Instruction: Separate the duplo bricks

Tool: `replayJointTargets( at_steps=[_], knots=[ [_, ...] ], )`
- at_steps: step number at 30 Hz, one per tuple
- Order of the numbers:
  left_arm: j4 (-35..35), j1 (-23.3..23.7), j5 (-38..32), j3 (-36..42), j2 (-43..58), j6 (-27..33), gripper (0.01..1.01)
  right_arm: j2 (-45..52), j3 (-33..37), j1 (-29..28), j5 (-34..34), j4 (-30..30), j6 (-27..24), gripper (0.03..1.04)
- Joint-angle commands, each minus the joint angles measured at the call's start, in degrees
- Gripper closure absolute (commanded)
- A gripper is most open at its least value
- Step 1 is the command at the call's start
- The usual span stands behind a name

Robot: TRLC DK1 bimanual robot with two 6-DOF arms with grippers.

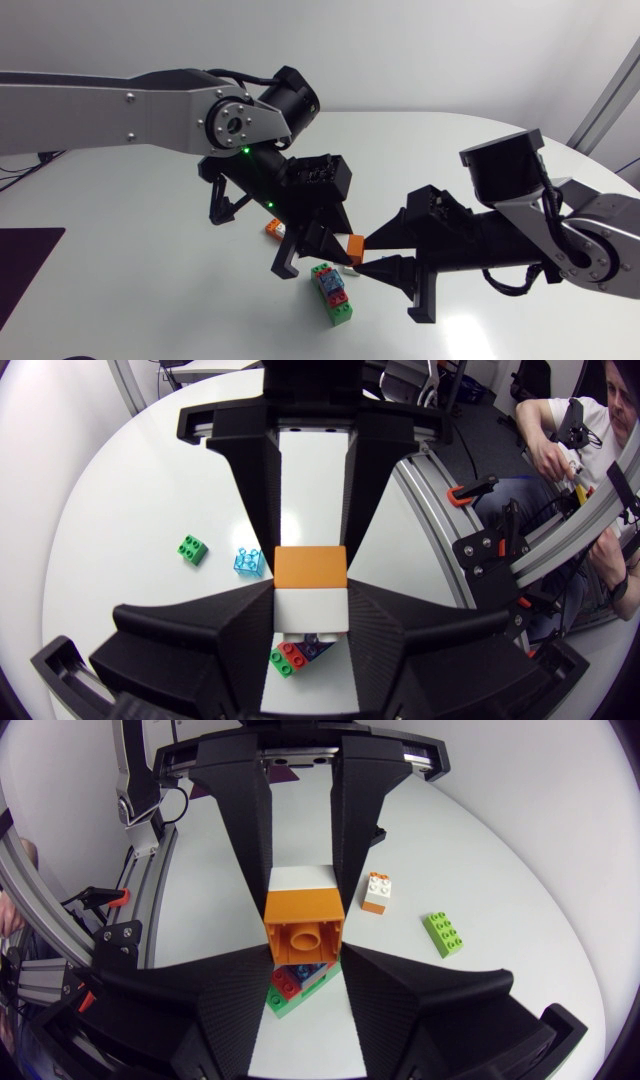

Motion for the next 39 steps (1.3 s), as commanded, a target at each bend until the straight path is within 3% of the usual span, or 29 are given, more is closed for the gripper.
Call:
replayJointTargets(
  at_steps=[1,10,11,15,17,24,39],
  knots=[
    [-0.8,-0.6,0.7,0.4,-0.3,-0.9,0.823,0.3,-1.6,0.4,0.1,0.7,1.4,0.7],
    [-1.0,-0.2,1.0,0.1,-0.8,-0.9,0.779,-0.3,-1.8,0.4,0.1,0.6,1.6,0.71],
    [-1.1,0.0,1.0,0.1,-0.9,-0.9,0.738,-0.4,-1.8,0.4,0.1,0.6,1.6,0.71],
    [-2.3,0.7,1.1,-0.2,-1.6,-0.4,0.351,-0.9,-1.8,0.3,-0.1,0.1,1.6,0.71],
    [-2.7,1.1,1.1,-0.4,-2.2,0.0,0.284,-1.3,-1.8,0.1,-0.1,-0.3,1.6,0.71],
    [-4.0,2.4,1.6,-1.2,-3.1,2.0,0.225,-3.1,-1.0,-0.8,-0.8,-2.3,1.5,0.71],
    [-4.1,3.5,4.6,-1.3,-2.1,3.2,0.233,-4.2,-0.2,-0.2,-1.1,-4.0,2.2,0.71]
  ],
)
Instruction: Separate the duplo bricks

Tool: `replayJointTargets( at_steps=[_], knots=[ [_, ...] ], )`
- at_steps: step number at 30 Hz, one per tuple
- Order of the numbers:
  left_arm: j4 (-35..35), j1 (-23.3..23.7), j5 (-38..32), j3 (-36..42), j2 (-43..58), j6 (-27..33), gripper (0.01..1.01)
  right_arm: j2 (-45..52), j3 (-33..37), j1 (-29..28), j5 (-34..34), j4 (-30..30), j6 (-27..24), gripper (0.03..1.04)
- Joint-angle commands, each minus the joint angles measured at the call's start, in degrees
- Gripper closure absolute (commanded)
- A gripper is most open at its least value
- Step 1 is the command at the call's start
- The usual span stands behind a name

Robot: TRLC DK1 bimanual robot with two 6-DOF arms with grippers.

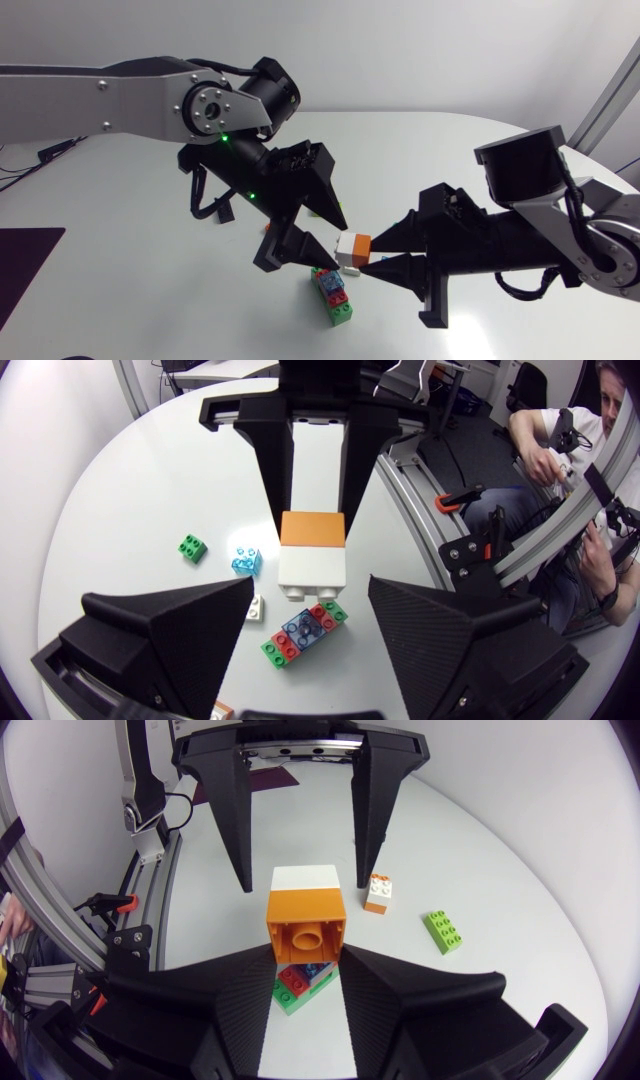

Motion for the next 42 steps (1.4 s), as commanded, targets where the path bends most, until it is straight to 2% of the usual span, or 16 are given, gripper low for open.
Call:
replayJointTargets(
  at_steps=[1,9,12,16,19,25,35,42],
  knots=[
    [-0.7,0.4,1.0,-1.1,-0.1,1.4,0.236,-0.4,-0.2,0.5,-0.3,-0.3,1.1,0.71],
    [-0.7,0.4,2.2,-0.7,0.8,1.5,0.441,-0.4,-0.1,0.8,-0.3,0.1,1.8,0.71],
    [-0.7,0.2,2.5,-0.6,1.2,1.6,0.446,-0.4,0.0,0.9,-0.3,0.2,2.0,0.71],
    [-0.6,0.0,2.8,-0.3,1.5,1.7,0.684,-0.6,0.0,0.9,-0.4,0.2,2.1,0.71],
    [-0.6,0.0,3.6,-0.3,1.7,1.6,0.775,-0.9,-0.3,1.1,-0.4,0.3,2.6,0.71],
    [-0.7,-0.1,4.0,-0.7,1.8,1.7,0.787,-1.0,-0.5,1.6,-0.5,0.7,3.0,0.71],
    [-0.7,0.4,4.1,-2.0,0.4,2.4,0.787,-2.2,0.1,0.8,-3.7,-1.8,2.2,0.71],
    [-0.7,0.8,4.1,-2.4,0.4,2.1,0.787,-3.5,-1.4,0.4,0.0,-0.1,4.6,0.71]
  ],
)
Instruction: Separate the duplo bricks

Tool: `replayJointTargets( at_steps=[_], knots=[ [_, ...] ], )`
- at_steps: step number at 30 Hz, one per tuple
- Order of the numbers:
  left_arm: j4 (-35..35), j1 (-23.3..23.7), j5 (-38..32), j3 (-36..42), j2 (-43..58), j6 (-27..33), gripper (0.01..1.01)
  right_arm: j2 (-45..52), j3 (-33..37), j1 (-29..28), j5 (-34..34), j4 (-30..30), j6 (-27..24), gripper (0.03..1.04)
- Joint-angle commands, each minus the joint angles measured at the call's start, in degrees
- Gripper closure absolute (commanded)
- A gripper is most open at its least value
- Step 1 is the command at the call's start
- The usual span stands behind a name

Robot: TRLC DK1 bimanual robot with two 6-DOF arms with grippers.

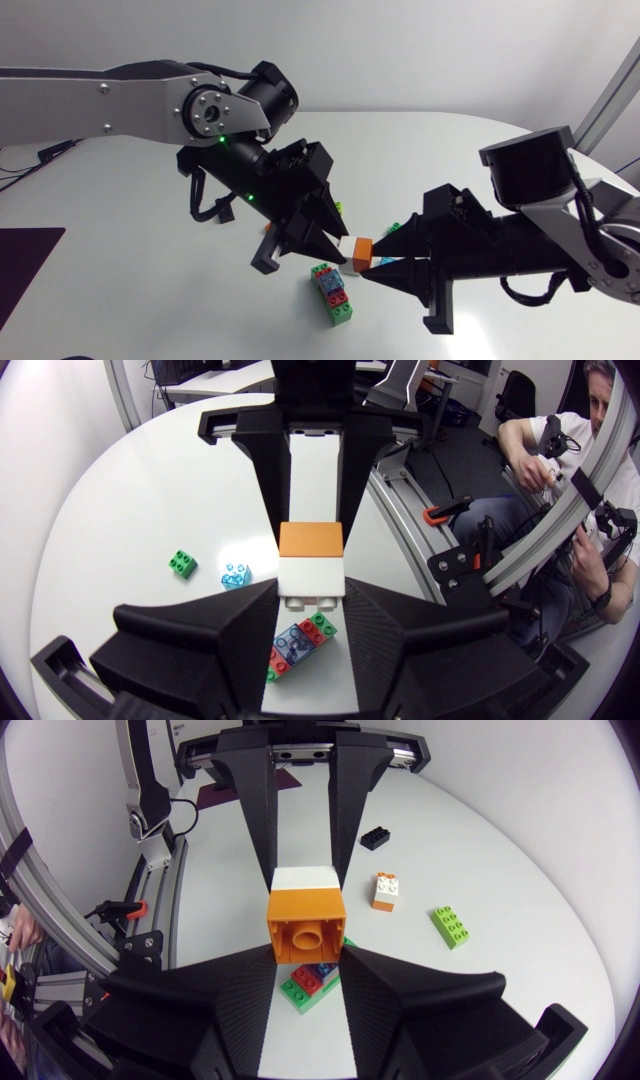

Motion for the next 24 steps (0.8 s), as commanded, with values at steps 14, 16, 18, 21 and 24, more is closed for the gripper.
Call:
replayJointTargets(
  at_steps=[14,16,18,21,24],
  knots=[
    [-1.0,1.5,-0.4,-3.5,-1.4,1.0,0.785,-2.8,-3.5,1.2,2.8,3.5,3.0,0.71],
    [-1.0,1.7,-0.4,-4.0,-2.1,1.2,0.785,-2.7,-3.0,1.2,1.8,2.5,2.4,0.71],
    [-1.0,1.8,-0.4,-4.6,-2.7,1.3,0.785,-2.7,-2.5,1.4,1.1,1.6,1.8,0.71],
    [-1.0,2.2,-0.4,-4.8,-3.1,1.5,0.785,-2.8,-1.9,1.5,1.1,0.9,1.6,0.71],
    [-1.0,3.0,-1.2,-4.5,-2.8,2.0,0.785,-3.4,-1.7,1.2,1.5,0.1,1.4,0.71]
  ],
)
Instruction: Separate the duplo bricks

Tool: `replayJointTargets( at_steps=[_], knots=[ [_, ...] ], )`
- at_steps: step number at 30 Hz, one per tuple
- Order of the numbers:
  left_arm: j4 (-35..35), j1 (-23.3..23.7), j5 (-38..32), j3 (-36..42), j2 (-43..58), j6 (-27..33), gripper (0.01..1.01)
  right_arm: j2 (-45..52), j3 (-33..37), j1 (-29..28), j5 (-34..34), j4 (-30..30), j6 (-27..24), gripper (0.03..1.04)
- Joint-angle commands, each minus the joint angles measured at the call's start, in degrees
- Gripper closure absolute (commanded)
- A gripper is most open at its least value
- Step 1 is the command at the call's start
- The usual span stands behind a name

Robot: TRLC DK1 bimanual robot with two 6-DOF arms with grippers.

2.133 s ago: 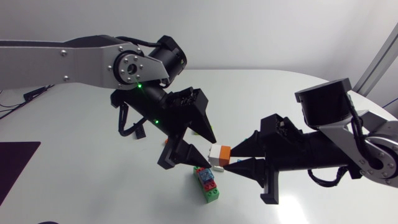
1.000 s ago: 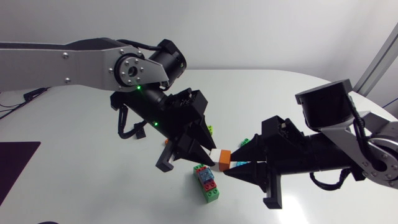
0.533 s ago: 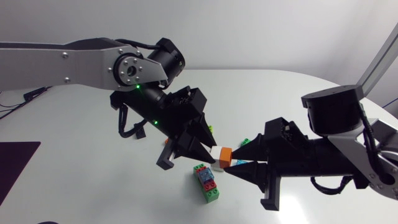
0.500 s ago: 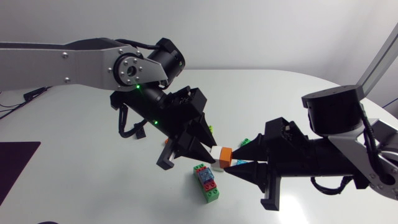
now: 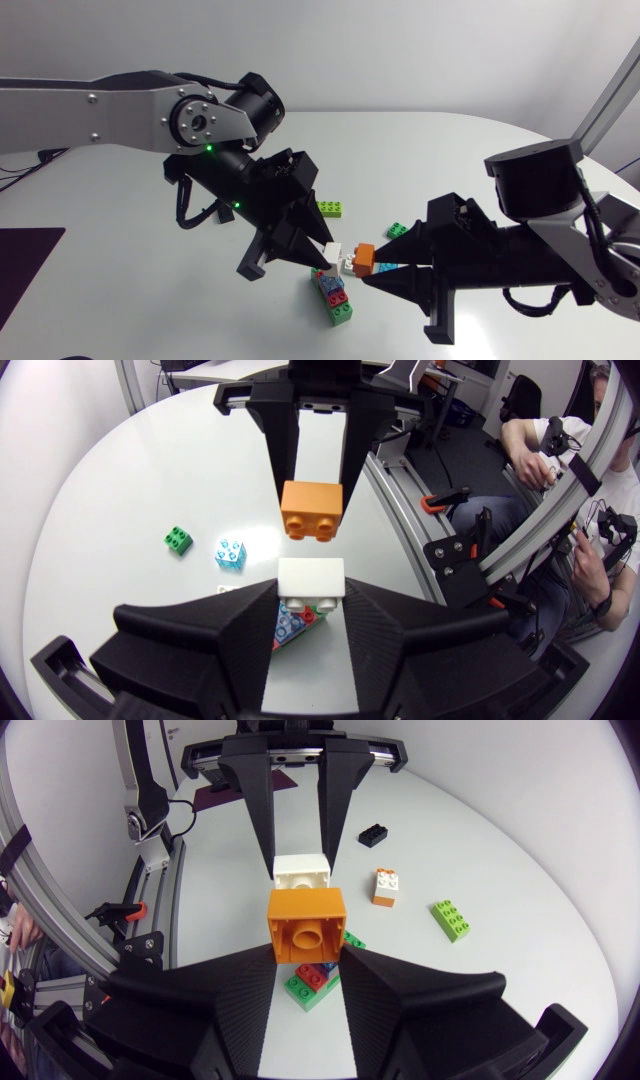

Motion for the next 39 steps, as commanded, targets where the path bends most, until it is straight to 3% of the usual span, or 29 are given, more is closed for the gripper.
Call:
replayJointTargets(
  at_steps=[1,4,15,21,29,39],
  knots=[
    [-0.6,1.2,-1.6,-0.4,-0.8,2.0,0.785,-1.4,1.0,-0.3,0.2,-1.6,-1.0,0.71],
    [-0.7,1.7,-6.8,2.7,1.4,3.0,0.785,-2.9,1.5,-2.7,0.4,-4.2,-2.5,0.71],
    [-1.5,-4.7,-33.1,17.9,17.7,11.9,0.785,-9.6,-1.5,-8.1,0.6,-10.4,-6.1,0.71],
    [-5.1,-6.8,-41.9,27.8,27.2,16.0,0.785,-13.4,-4.1,-10.3,0.4,-13.5,-8.3,0.71],
    [-5.1,-8.3,-50.5,31.4,33.1,19.6,0.785,-15.9,-5.2,-12.2,-0.4,-16.2,-10.3,0.71],
    [-5.1,-10.9,-53.4,31.2,35.4,19.8,0.784,-15.6,-4.8,-12.3,-0.7,-17.0,-11.5,0.71]
  ],
)
